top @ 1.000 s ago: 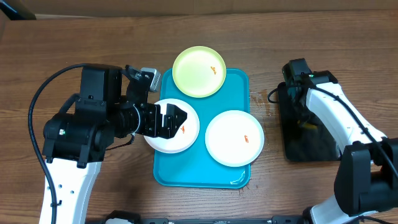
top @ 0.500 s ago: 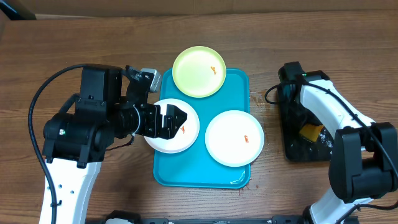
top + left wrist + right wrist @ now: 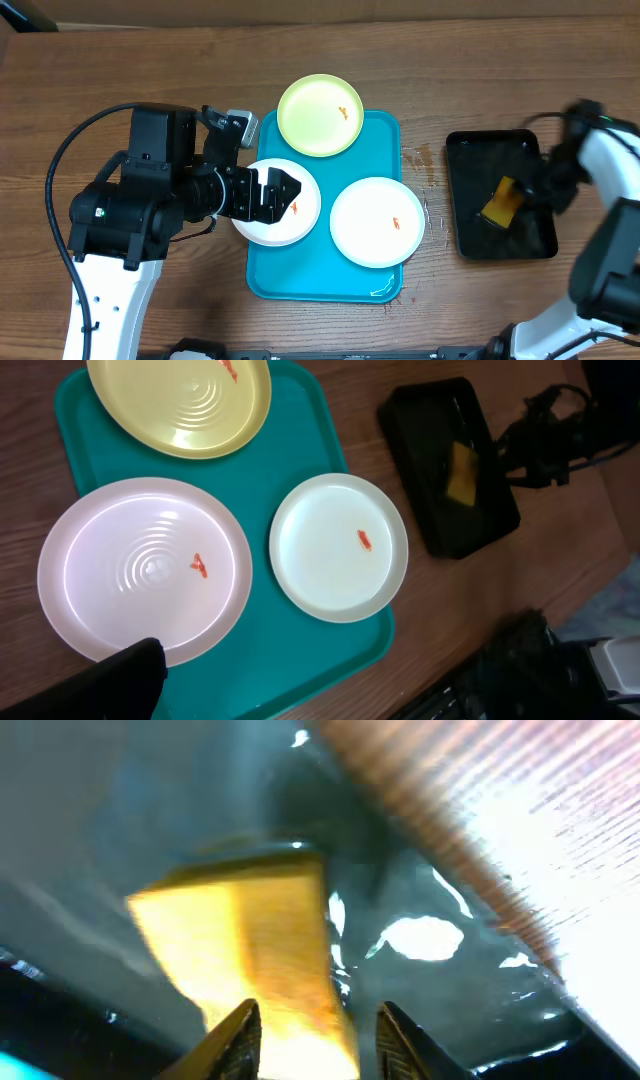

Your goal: Clean dirty plates on tray and stack at the side

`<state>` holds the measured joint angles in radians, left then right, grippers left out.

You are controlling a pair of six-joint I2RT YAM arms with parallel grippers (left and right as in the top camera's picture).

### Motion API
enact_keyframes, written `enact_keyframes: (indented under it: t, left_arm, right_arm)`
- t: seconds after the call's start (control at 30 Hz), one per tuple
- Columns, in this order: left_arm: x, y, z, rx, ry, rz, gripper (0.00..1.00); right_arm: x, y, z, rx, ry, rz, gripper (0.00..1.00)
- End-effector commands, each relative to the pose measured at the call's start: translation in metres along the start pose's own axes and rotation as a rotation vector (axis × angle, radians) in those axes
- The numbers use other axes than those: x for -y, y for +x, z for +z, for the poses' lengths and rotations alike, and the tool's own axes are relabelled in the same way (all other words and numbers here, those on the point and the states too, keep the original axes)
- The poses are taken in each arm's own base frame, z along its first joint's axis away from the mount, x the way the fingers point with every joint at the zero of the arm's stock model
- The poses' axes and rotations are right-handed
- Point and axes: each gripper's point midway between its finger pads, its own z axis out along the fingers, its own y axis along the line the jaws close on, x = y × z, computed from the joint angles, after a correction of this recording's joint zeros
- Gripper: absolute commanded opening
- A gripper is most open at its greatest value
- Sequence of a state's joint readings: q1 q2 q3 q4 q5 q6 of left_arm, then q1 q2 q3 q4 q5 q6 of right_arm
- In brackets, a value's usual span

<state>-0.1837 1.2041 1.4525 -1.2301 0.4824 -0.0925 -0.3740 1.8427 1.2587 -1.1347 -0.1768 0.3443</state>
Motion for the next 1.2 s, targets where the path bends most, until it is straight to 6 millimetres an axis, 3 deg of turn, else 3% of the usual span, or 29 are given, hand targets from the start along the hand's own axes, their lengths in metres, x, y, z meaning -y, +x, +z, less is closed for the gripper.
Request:
enact_keyframes:
  t: [0.0, 0.33, 0.47, 0.63, 0.77, 0.93, 1.07, 1.17]
  left_arm:
    - [0.007, -0.007, -0.007, 0.036, 0.011, 0.065, 1.0]
    - [0.008, -0.011, -0.007, 0.05, 0.012, 0.074, 1.0]
    - [0.008, -0.011, -0.007, 0.048, 0.012, 0.073, 1.0]
    - [0.008, -0.011, -0.007, 0.048, 0.012, 0.073, 1.0]
    - [0.007, -0.011, -0.007, 0.049, 0.012, 0.074, 1.0]
    - [0.008, -0.011, -0.007, 0.05, 0.012, 0.074, 1.0]
    - [0.008, -0.011, -0.007, 0.05, 0.012, 0.075, 1.0]
    - [0.008, -0.011, -0.007, 0.05, 0.012, 0.074, 1.0]
  right_arm:
    - [-0.016, 0.01, -0.006, -0.07, -0.24, -0.019, 0.42]
    - [-0.005, 0.011, 0.027, -0.039, -0.237, 0.002, 0.43]
    - [0.006, 0.006, 0.034, -0.008, -0.176, 0.031, 0.17]
    - [0.011, -0.003, 0.02, 0.03, -0.112, 0.024, 0.06]
    - [0.012, -0.011, -0.001, 0.089, -0.024, 0.004, 0.04]
    - [0.014, -0.018, -0.031, 0.223, 0.213, -0.02, 0.04]
    - [0.007, -0.013, -0.037, 0.333, 0.416, -0.079, 0.04]
    - [-0.01, -0.005, -0.033, 0.408, 0.523, -0.144, 0.04]
